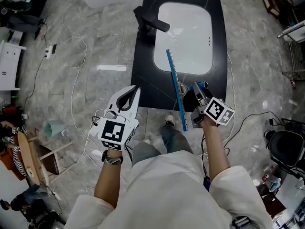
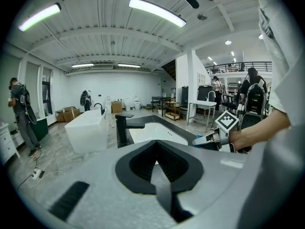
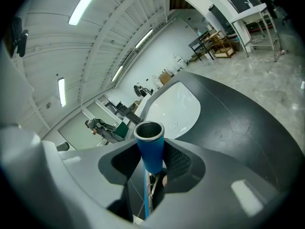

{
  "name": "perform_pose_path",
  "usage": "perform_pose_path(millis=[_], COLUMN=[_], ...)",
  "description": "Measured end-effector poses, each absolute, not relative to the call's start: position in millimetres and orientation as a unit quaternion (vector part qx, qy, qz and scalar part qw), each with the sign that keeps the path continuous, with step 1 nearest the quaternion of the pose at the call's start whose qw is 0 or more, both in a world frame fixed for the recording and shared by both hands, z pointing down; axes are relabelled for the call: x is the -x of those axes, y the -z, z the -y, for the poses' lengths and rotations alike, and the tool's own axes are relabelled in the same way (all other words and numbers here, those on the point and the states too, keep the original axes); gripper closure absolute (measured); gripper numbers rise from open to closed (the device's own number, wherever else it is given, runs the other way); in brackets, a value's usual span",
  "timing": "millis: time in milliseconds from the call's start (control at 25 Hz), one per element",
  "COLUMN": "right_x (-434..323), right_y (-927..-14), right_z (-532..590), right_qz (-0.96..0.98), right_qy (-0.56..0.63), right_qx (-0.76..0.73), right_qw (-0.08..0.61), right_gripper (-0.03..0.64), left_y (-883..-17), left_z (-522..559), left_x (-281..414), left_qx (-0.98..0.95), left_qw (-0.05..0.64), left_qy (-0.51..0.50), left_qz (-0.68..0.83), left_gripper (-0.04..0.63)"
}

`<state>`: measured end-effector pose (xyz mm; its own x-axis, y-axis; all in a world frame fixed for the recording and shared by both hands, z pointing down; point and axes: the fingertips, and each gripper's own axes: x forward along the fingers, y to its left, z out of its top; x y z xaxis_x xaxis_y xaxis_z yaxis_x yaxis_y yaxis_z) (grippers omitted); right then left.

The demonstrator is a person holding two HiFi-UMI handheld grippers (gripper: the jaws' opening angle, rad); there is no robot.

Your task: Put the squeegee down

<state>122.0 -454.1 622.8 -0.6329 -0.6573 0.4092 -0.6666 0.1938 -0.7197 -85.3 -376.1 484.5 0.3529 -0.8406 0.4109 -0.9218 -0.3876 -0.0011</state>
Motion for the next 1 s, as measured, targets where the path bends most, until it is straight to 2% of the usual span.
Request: perform_pose_path(millis=[800,1000], right_x=[-136,-135], right_y=[-648,-653], right_z=[449,447], right_qz=[0.723,0.719], right_qy=[-0.545,-0.561], right_qx=[-0.424,-0.410], right_qw=[-0.012,-0.009], right_gripper=[0.471,0.446], left_y=[-496,-499], left_z=[375,376], left_x=[73,69], left_qx=[-0.821,-0.824], left_qw=[0.133,0.136], left_qy=[-0.173,-0.173], left_qz=[0.527,0.521], left_gripper=[0.597,0.597])
